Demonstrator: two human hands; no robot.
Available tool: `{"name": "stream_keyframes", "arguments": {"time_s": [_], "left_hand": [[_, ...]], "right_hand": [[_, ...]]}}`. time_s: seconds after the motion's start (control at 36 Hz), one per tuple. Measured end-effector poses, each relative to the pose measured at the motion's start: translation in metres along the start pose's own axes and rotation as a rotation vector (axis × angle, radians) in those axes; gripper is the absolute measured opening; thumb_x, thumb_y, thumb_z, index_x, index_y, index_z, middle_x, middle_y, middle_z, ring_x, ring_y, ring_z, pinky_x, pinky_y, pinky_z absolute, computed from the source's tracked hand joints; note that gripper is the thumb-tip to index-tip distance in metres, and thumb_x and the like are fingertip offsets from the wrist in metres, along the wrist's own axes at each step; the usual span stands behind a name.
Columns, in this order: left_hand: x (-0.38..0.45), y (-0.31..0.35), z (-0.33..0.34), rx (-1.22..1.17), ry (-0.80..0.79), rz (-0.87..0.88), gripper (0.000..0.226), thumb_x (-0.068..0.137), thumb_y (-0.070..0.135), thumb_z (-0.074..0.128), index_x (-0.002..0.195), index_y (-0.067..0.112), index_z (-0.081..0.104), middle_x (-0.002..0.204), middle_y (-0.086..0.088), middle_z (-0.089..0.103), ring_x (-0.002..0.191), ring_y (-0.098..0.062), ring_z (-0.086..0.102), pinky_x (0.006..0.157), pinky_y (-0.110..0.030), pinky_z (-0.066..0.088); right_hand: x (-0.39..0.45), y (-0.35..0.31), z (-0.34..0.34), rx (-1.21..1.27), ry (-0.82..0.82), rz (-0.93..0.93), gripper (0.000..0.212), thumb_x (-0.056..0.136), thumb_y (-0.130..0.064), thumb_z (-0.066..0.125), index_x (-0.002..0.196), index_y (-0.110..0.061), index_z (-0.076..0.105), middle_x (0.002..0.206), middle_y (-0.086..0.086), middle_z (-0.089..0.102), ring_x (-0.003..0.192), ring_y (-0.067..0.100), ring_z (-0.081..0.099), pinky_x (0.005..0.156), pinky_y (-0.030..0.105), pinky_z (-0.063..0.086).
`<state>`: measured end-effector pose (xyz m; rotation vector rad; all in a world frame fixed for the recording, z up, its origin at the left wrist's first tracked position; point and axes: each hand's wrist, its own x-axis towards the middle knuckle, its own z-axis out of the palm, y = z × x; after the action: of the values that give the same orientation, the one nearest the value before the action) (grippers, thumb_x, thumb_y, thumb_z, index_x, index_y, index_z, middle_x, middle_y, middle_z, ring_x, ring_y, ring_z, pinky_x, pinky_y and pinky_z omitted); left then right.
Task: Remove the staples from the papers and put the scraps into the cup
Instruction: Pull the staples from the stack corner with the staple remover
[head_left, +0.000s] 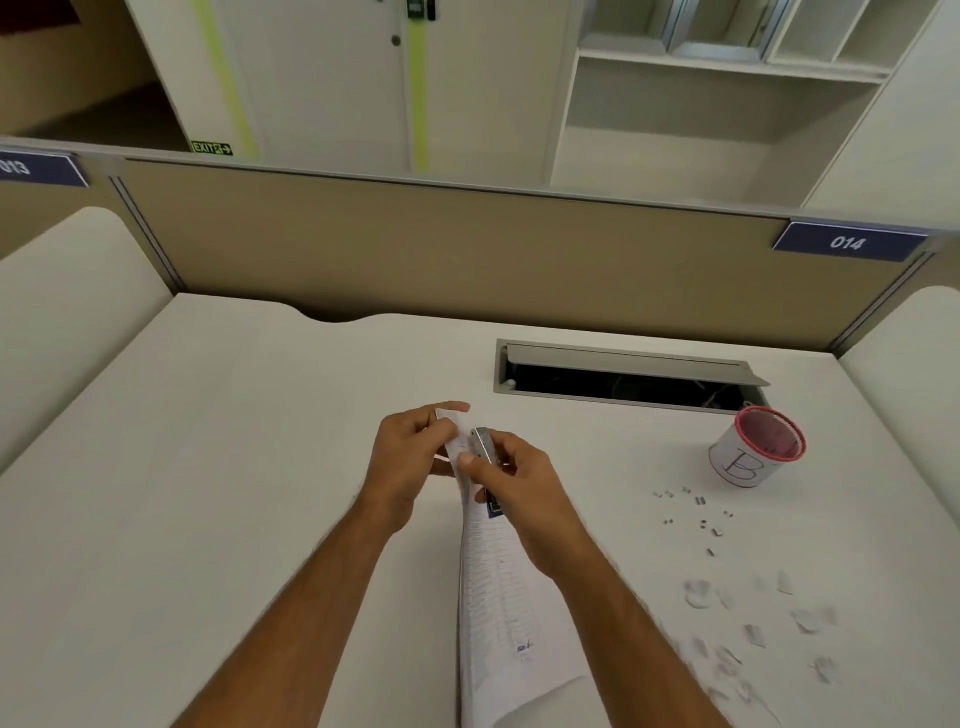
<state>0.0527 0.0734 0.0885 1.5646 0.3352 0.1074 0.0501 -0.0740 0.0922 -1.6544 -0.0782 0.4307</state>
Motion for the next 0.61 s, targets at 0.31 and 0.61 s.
{"name": "stream_keyframes", "arguments": {"time_s": [0.31,0.61], "left_hand": [[-0.019,0.024,0.008,0.074,-0.079,0.249,0.021,0.102,0.020,0.054,0.095,0.013,0.073,0.088,-0.005,0.071,0.084,-0.023,0.066,0.078,-0.032,0.058],[-0.036,0.074,-0.006,0.286,-0.211,0.400,0.025,0.084,0.038,0.069,0.107,0.031,0.065,0.099,0.014,0.067,0.097,-0.008,0.061,0.082,-0.024,0.047]], "right_hand": [[-0.027,-0.015,-0.010,-0.237,0.164,-0.223,0.031,0.089,-0.021,0.070,0.109,-0.041,0.058,0.095,-0.023,0.066,0.087,0.008,0.066,0.071,0.012,0.054],[-0.052,-0.062,-0.051,0.412,-0.091,-0.042,0.029,0.080,0.001,0.073,0.106,-0.011,0.073,0.106,0.024,0.072,0.083,0.036,0.072,0.071,0.041,0.061]]}}
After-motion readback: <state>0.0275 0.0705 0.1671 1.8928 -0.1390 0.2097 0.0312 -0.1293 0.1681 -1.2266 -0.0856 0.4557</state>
